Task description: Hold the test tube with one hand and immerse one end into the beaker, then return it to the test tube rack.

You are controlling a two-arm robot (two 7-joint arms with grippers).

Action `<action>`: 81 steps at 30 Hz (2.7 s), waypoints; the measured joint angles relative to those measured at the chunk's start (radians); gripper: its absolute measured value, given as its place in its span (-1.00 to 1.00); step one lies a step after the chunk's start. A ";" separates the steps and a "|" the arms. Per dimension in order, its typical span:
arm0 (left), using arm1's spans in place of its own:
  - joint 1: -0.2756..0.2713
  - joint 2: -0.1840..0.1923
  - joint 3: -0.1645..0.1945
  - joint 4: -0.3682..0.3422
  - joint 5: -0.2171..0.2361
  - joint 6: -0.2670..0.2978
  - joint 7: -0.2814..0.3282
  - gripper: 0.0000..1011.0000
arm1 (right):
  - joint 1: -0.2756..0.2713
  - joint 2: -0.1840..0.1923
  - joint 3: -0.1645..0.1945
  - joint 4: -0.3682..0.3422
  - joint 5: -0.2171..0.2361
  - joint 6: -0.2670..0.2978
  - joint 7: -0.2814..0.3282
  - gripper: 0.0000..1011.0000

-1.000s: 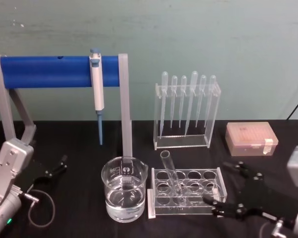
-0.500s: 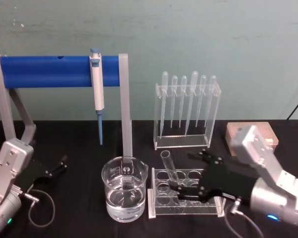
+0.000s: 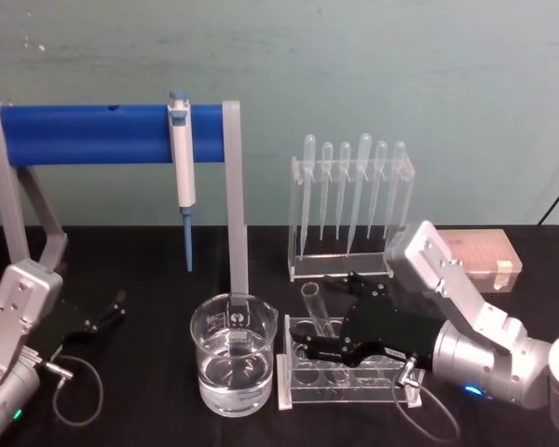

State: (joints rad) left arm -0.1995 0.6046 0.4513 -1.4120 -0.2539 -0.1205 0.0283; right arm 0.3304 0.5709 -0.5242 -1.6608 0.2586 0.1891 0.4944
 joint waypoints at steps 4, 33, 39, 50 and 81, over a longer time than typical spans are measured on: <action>0.000 0.000 0.000 0.000 0.000 0.000 0.000 0.98 | 0.001 -0.006 0.001 0.000 -0.010 0.012 0.003 0.63; 0.000 0.000 0.000 0.000 0.000 0.000 0.000 0.98 | -0.057 -0.023 0.114 -0.057 0.078 0.017 0.002 -0.55; 0.000 0.000 0.000 0.000 0.000 0.000 0.000 0.98 | -0.093 -0.027 0.193 -0.103 0.185 0.021 -0.032 -0.55; 0.000 0.000 0.000 0.000 0.000 0.000 0.000 0.98 | -0.115 -0.009 0.239 -0.165 0.269 0.026 -0.069 -0.55; 0.000 0.000 0.000 0.000 0.000 0.000 0.000 0.98 | 0.031 -0.126 0.007 -0.160 0.187 0.013 -0.101 -0.55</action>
State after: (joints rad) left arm -0.1996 0.6047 0.4514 -1.4120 -0.2539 -0.1205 0.0283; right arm 0.3617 0.4453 -0.5169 -1.8210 0.4458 0.2017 0.3934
